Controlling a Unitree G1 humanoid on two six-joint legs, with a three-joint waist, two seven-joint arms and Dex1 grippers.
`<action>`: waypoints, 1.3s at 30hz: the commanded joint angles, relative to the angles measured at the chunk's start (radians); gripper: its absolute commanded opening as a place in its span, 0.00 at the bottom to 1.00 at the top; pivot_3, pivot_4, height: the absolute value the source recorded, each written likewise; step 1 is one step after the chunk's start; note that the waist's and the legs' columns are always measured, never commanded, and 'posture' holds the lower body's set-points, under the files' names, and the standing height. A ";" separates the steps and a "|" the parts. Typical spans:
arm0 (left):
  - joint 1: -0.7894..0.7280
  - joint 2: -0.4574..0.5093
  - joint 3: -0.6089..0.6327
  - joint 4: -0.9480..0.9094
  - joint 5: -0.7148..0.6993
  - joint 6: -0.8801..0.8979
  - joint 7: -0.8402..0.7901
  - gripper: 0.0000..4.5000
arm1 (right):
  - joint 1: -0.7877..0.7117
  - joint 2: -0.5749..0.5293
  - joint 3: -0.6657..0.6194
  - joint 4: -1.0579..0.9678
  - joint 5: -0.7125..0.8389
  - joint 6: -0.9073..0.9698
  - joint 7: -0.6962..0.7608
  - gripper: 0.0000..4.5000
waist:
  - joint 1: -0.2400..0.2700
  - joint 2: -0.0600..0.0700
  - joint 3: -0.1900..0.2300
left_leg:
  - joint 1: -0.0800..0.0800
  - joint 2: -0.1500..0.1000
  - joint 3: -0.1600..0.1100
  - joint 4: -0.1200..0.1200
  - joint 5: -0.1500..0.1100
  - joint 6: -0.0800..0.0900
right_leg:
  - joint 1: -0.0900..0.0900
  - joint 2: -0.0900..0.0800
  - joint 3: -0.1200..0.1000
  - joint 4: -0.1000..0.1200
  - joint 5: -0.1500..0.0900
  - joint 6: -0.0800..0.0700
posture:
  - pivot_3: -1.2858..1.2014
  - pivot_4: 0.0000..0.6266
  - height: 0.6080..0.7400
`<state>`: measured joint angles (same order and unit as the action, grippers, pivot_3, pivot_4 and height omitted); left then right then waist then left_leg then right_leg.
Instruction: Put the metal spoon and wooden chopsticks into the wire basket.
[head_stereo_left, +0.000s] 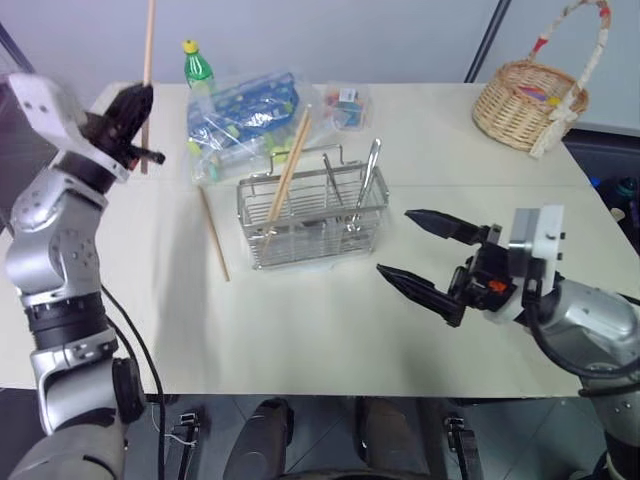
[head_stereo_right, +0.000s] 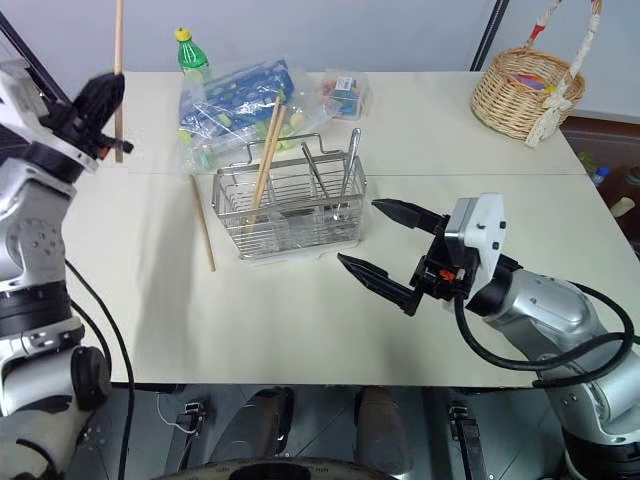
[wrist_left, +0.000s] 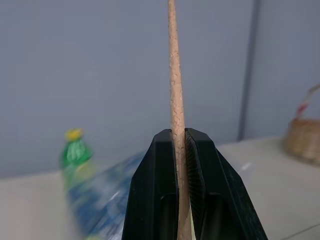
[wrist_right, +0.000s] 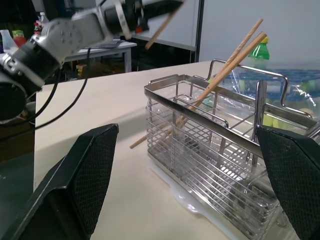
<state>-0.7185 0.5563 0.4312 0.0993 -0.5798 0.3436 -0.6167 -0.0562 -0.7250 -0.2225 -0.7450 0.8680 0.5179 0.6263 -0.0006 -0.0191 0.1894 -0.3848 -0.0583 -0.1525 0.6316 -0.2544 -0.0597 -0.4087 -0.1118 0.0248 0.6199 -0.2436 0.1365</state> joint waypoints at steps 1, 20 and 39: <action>-0.055 -0.003 0.017 -0.001 -0.112 0.034 -0.071 0.01 | -0.008 0.005 -0.008 -0.038 -0.001 -0.016 -0.008 1.00 | -0.007 0.000 0.000 | 0.000 0.000 0.000 0.000 0.000 0.000 | 0.000 0.000 0.000 0.000 0.000 0.000 | 0.52 0.24 1.00; -0.068 -0.288 -0.147 0.045 -0.170 0.034 -0.144 0.01 | -0.022 0.059 0.043 -0.023 -0.087 -0.035 -0.040 1.00 | -0.014 -0.001 0.000 | 0.001 0.000 0.000 0.001 0.000 0.000 | 0.000 0.000 0.000 0.003 0.000 0.000 | 0.52 0.24 1.00; 0.056 -0.304 -0.153 -0.055 -0.200 0.058 -0.133 0.01 | -0.054 0.096 0.074 0.013 -0.137 -0.050 -0.027 1.00 | -0.012 0.000 0.000 | 0.001 0.000 0.000 0.001 0.000 0.000 | 0.000 0.000 0.000 0.003 0.000 0.000 | 0.52 0.24 1.00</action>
<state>-0.6588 0.2521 0.2787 0.0943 -0.7657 0.4061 -0.7545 -0.0972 -0.6363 -0.1418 -0.7190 0.7288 0.4927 0.5949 -0.0127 -0.0195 0.1896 -0.3835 -0.0584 -0.1527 0.6323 -0.2543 -0.0596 -0.4085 -0.1113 0.0251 0.6228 -0.2436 0.1365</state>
